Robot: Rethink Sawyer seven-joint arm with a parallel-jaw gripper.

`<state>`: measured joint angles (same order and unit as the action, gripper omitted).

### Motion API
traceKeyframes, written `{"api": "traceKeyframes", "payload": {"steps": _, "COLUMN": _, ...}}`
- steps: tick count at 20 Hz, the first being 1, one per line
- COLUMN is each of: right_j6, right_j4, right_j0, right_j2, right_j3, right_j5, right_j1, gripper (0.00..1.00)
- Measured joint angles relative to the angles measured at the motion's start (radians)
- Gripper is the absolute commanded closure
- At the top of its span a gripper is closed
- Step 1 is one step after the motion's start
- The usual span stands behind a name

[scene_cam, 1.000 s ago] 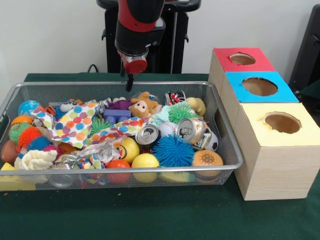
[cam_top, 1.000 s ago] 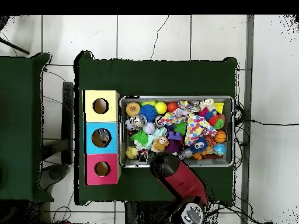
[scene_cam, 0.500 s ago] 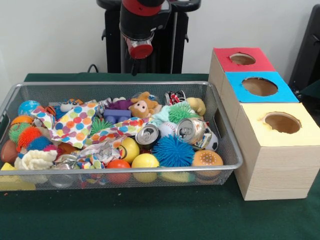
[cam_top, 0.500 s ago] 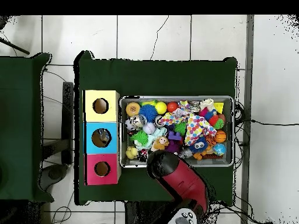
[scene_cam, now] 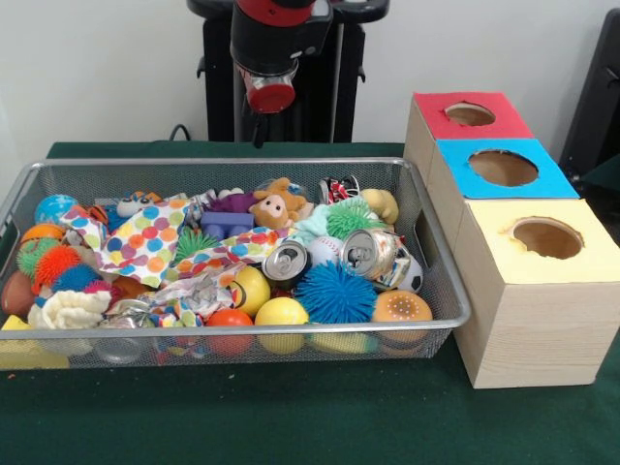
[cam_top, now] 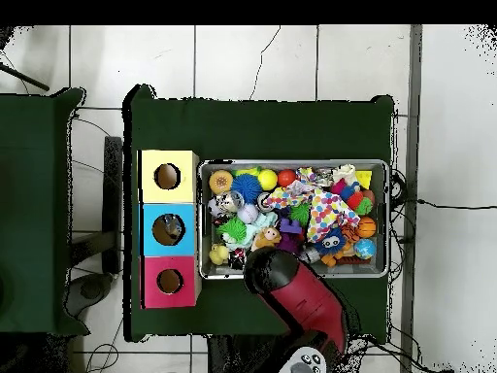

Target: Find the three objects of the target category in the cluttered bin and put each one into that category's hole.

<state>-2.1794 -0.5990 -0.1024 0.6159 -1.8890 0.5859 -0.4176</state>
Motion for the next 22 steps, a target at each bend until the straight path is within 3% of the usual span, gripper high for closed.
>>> {"api": "traceKeyframes", "payload": {"steps": 22, "right_j6": -0.006, "right_j4": -0.013, "right_j0": 0.000, "right_j2": 0.005, "right_j3": 0.081, "right_j5": 0.000, "right_j1": 0.072, "gripper": 0.00}}
